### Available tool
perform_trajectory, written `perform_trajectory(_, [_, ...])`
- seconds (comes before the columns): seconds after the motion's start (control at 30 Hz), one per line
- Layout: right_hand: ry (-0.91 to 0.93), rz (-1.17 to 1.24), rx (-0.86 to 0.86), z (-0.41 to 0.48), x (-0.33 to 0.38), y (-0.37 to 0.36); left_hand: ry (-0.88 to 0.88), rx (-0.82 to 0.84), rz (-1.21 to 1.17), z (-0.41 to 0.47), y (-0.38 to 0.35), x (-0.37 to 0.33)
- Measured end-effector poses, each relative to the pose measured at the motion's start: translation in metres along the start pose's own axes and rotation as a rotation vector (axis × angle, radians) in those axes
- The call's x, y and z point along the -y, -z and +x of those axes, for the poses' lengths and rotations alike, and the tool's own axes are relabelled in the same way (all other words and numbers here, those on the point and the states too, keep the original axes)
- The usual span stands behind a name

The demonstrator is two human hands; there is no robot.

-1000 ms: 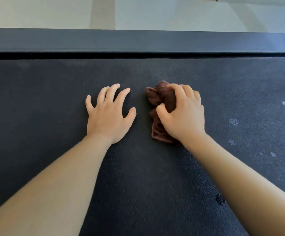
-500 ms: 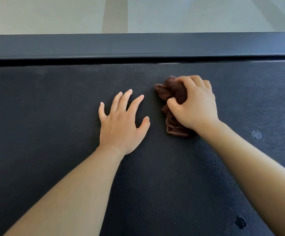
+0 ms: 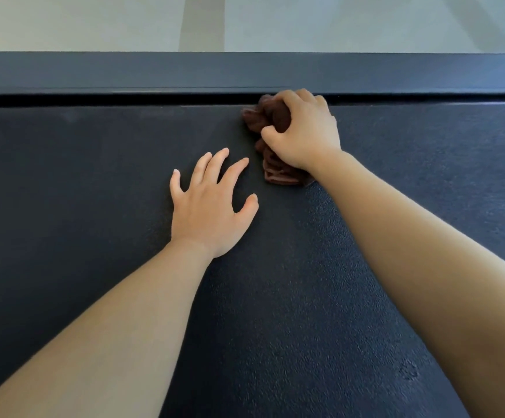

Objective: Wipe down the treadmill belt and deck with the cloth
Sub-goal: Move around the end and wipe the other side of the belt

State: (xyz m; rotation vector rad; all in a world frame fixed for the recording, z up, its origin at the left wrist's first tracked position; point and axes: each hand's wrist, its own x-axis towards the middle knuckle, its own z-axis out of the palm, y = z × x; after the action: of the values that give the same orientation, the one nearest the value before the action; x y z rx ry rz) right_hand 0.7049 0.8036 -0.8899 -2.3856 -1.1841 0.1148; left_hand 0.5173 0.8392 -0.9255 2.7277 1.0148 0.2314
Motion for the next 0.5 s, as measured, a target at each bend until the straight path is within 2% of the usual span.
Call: perform_trajectory(0.5, [-0.106,0.002,-0.105,-0.183,-0.018,0.034,-0.026,-0.039,-0.039,0.001,-0.005,0.002])
